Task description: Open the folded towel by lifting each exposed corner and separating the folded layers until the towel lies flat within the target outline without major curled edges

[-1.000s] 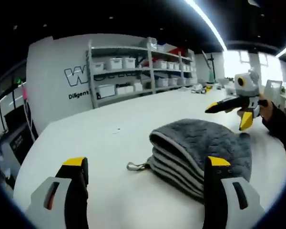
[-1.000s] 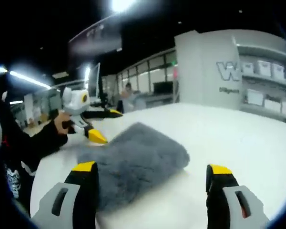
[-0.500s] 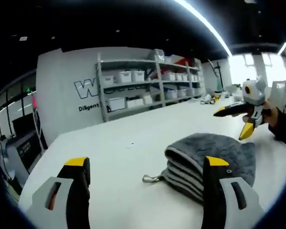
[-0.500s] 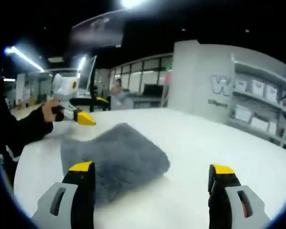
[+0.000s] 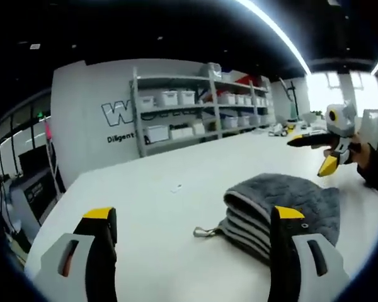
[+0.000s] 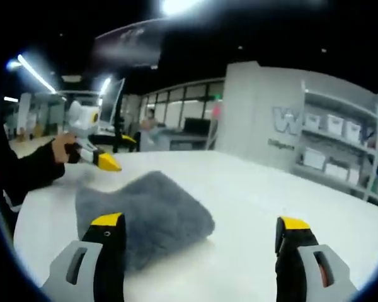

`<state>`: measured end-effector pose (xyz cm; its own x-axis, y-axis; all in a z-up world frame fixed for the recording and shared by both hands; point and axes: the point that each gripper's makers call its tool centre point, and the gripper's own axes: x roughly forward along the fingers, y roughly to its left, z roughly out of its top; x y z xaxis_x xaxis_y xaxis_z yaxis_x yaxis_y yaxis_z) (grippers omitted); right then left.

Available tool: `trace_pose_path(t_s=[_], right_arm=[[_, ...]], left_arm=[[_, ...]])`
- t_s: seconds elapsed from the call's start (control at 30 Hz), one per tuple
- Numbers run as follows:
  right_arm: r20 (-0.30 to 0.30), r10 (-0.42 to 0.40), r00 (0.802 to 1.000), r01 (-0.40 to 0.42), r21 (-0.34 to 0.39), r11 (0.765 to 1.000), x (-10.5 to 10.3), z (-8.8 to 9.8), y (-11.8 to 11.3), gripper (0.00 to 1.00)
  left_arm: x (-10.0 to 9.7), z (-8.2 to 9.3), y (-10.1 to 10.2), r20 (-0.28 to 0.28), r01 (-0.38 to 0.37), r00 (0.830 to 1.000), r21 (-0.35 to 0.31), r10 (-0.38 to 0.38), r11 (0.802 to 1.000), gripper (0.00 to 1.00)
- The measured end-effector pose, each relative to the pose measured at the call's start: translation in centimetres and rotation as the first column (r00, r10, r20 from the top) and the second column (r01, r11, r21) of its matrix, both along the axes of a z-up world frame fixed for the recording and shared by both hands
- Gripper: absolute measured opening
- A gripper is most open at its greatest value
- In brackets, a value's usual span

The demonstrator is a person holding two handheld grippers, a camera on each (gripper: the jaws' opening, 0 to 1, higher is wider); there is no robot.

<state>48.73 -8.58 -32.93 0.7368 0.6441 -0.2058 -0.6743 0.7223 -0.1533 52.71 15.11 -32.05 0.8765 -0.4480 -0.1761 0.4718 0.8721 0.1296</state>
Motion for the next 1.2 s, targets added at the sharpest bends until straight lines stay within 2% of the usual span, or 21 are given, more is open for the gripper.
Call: trace_pose_path(t_s=[0.37,0.5,0.63,0.8,1.0,1.1,1.2], right_arm=[[0.003,0.01,1.0,-0.01,-0.003,1.0,0.1,0.4,-0.2,1.0],[-0.003,0.023,1.0,-0.023,0.007,1.0,-0.1,0.6,-0.2,1.0],[-0.013,0.023,1.0,-0.024,-0.025,0.999,-0.2,0.2,-0.4,1.0],[-0.037,-0.01,0.999,0.01,-0.005,1.0,-0.7,0.0,-1.9,0.98],[0.002,-0.049,0.999,0.049,0.023,0.999,-2.4,2.5,-3.1,0.98],[0.002,-0.05,0.999,0.05,0.025,0.998,-3.7,3.0,-2.9,0.98],[0.013,-0.058,0.998,0.058,0.01,0.998,-4.4,3.4,-3.0,0.96]], left_arm=[[-0.5,0.1,-0.3,-0.005,0.029,1.0,0.01,-0.029,1.0,1.0],[-1.5,0.3,-1.0,-0.009,0.05,0.999,-0.003,-0.05,0.999,1.0],[-2.7,0.1,-1.4,-0.014,0.061,0.998,0.015,-0.061,0.998,1.0],[-4.3,1.2,-1.4,0.013,0.063,0.998,0.031,-0.063,0.998,1.0],[-6.0,2.0,-1.5,0.018,0.061,0.998,0.04,-0.062,0.997,1.0],[-6.8,1.9,-1.6,-0.006,0.055,0.998,0.039,-0.055,0.998,1.0],[-7.5,2.3,-1.5,-0.001,0.052,0.999,0.043,-0.052,0.998,1.0]])
